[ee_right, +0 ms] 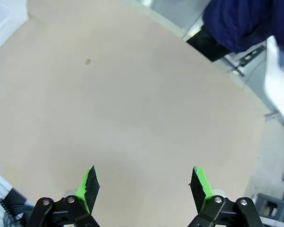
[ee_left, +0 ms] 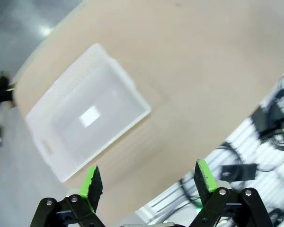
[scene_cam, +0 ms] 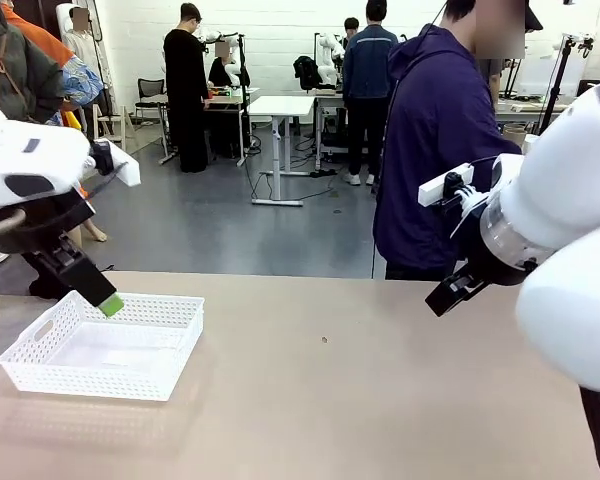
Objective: Clean and organize the cups into the basket.
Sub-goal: Pick up the Organizing basket and move it to the center of the table, then pick up the Reusable plastic cup from the right side of the table and place it inside the Organizing basket.
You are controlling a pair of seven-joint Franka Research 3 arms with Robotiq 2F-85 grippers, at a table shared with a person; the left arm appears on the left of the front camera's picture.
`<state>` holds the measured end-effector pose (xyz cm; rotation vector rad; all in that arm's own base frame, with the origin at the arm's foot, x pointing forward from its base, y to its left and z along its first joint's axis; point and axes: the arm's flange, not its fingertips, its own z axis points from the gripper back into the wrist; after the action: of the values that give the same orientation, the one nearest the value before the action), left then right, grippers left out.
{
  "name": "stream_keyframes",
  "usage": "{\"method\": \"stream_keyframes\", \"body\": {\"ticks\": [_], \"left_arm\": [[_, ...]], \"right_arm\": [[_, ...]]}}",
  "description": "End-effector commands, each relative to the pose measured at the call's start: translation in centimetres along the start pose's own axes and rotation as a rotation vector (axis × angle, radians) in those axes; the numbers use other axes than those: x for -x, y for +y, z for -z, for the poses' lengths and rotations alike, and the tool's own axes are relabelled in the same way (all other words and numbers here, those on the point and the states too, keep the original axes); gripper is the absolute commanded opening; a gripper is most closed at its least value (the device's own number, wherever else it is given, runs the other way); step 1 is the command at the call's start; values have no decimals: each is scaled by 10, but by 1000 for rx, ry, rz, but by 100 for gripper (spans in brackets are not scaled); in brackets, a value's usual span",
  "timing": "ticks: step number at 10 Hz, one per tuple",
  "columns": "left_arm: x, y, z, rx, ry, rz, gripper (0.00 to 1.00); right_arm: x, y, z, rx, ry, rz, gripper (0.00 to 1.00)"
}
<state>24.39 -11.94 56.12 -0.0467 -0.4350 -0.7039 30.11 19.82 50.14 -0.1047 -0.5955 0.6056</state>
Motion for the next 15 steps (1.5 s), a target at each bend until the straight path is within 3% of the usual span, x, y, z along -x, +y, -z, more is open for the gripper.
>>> {"method": "stream_keyframes", "body": {"ticks": [1, 2, 3, 5, 7, 9, 12, 15], "left_arm": [[4, 72, -7, 660, -146, -158, 100], [10, 107, -6, 916, -201, -259, 100], [20, 139, -4, 1087, -255, -341, 100], [49, 197, 7, 1206, -349, -503, 100], [80, 238, 26, 1232, -397, -659, 100], [114, 264, 39, 1220, -422, -772, 100], [177, 278, 14, 1174, -453, -784, 100], [216, 277, -12, 1035, -378, -820, 100]], "right_arm": [[-2, -56, 4, -460, -9, 82, 100], [9, -94, 15, -662, -28, 195, 100], [25, -131, 24, -875, -82, 306, 100], [72, -211, 47, -1203, -202, 497, 100], [123, -270, 74, -1393, -272, 642, 100], [167, -300, 89, -1426, -291, 734, 100], [216, -315, 82, -1350, -204, 824, 100], [251, -317, 52, -1232, -105, 873, 100]]}}
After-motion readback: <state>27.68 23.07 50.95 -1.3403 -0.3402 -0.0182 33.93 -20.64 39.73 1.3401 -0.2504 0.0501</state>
